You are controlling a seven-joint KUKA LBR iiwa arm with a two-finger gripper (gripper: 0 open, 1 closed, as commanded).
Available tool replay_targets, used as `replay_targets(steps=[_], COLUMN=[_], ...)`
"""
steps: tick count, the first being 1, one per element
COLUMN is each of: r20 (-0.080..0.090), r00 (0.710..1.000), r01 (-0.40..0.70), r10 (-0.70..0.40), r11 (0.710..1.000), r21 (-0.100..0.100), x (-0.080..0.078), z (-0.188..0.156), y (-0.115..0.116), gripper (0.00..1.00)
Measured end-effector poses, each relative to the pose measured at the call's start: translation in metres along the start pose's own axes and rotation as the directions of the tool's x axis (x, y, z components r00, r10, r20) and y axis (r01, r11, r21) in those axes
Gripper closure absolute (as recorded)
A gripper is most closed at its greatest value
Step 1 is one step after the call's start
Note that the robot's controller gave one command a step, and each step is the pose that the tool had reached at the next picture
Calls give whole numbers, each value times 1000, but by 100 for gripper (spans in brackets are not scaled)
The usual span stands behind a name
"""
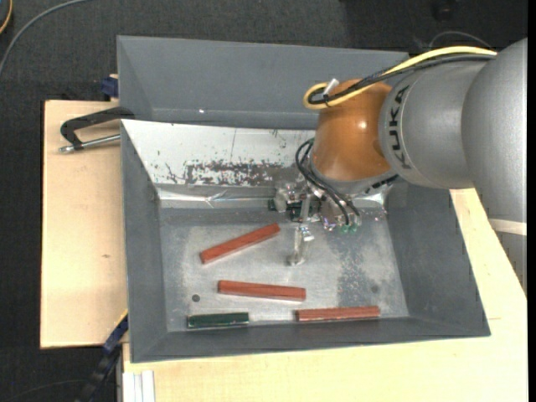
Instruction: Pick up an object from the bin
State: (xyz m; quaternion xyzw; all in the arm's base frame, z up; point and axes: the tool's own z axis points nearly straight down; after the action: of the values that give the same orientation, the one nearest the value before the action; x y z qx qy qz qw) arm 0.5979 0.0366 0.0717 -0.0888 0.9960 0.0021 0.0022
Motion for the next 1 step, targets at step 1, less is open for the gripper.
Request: replay_targets(steps=[1], r20=[3], r00=[993], r01=[122], r10=[-122], r11=[993], r21=[4], x=[-5], z=[0], y=[1], gripper=[0])
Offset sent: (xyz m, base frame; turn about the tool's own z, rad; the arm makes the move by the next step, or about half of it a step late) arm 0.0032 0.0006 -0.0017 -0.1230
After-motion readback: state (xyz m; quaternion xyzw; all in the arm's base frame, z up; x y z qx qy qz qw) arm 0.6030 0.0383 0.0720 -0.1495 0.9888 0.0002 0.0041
